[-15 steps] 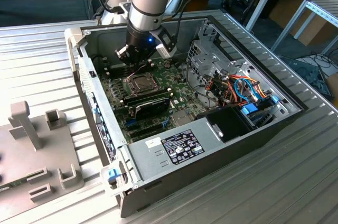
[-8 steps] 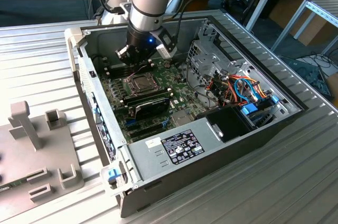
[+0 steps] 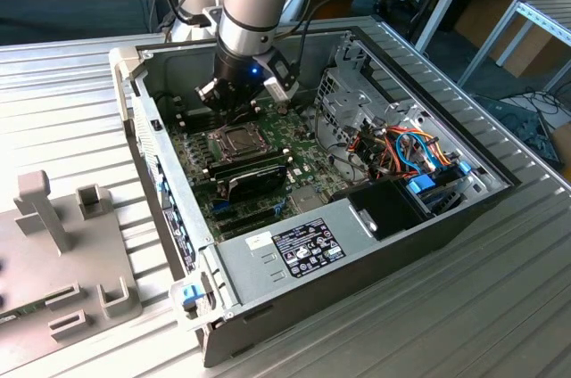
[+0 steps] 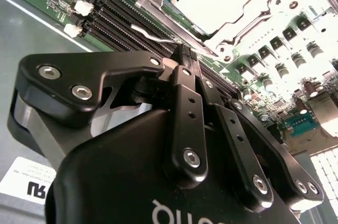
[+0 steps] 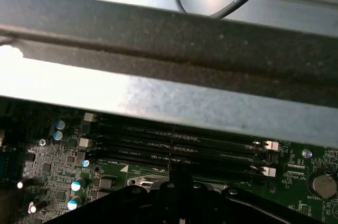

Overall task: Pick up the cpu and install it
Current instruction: 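Install the first cpu locking lever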

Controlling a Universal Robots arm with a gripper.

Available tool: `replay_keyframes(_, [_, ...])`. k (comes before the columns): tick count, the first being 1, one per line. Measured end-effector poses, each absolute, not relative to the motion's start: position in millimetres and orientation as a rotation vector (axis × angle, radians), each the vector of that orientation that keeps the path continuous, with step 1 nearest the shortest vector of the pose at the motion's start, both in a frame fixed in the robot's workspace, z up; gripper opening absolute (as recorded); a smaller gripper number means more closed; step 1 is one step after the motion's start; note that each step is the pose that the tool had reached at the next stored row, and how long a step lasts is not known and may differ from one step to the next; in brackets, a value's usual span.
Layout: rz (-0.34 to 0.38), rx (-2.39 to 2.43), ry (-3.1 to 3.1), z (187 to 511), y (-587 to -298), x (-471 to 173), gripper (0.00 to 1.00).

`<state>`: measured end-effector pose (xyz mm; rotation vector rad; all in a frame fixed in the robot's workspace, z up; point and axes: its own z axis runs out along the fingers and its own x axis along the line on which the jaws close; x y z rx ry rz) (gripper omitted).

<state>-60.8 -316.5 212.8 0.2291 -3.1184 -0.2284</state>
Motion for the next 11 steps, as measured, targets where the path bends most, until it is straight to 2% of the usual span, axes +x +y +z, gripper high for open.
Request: replay_keyframes(11, [-0.218, 0.229, -3.119, 211.0, -316.5, -57.9, 0.11])
